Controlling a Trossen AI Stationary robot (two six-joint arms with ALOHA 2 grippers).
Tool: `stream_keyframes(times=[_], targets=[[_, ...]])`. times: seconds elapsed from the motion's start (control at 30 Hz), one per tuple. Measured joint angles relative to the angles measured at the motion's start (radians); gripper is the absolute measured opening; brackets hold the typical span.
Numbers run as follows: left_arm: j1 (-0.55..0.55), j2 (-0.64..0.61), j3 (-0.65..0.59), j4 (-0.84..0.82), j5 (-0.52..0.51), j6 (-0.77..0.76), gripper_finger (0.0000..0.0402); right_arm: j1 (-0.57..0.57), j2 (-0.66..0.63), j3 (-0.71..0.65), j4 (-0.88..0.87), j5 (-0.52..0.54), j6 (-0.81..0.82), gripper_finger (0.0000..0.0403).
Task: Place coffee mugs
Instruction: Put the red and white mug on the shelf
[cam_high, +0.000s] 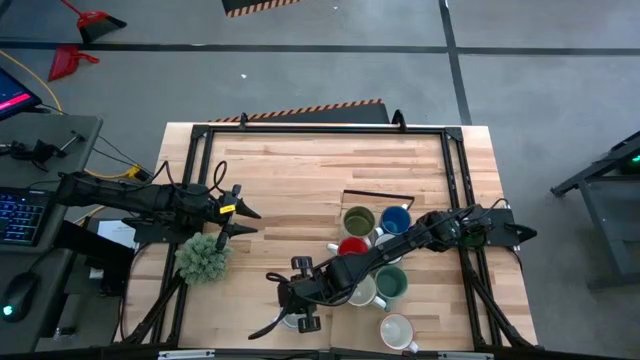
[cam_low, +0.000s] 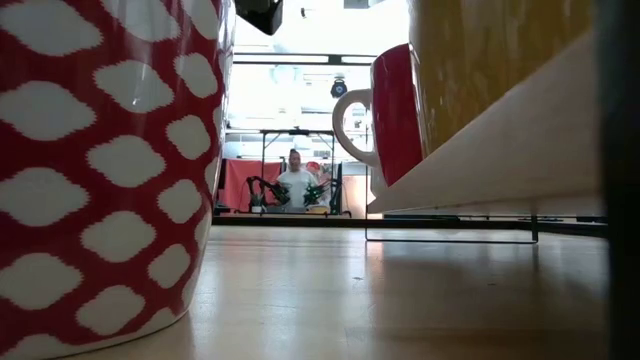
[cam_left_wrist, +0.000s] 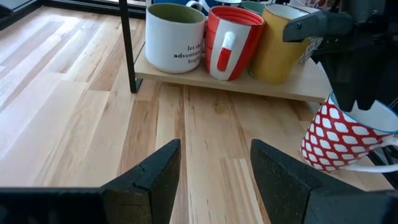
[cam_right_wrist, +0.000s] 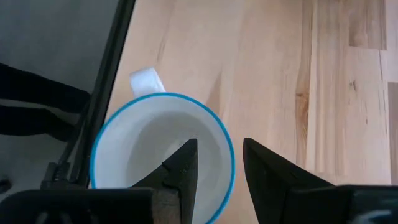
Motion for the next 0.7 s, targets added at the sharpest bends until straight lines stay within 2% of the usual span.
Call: stream_keyframes(times=[0.53,0.7], targets=[[0.0,0.0,0.0,-0.007,0.0,0.0,0.0184,0.0,0.057,0.0,-0.009,-0.034,0.047,0.0107],[0.0,0.0,0.0,-0.007,0.0,0.0,0.0184,-0.003,0.069,0.001,-0.003,-0.056,0.073,0.0073]])
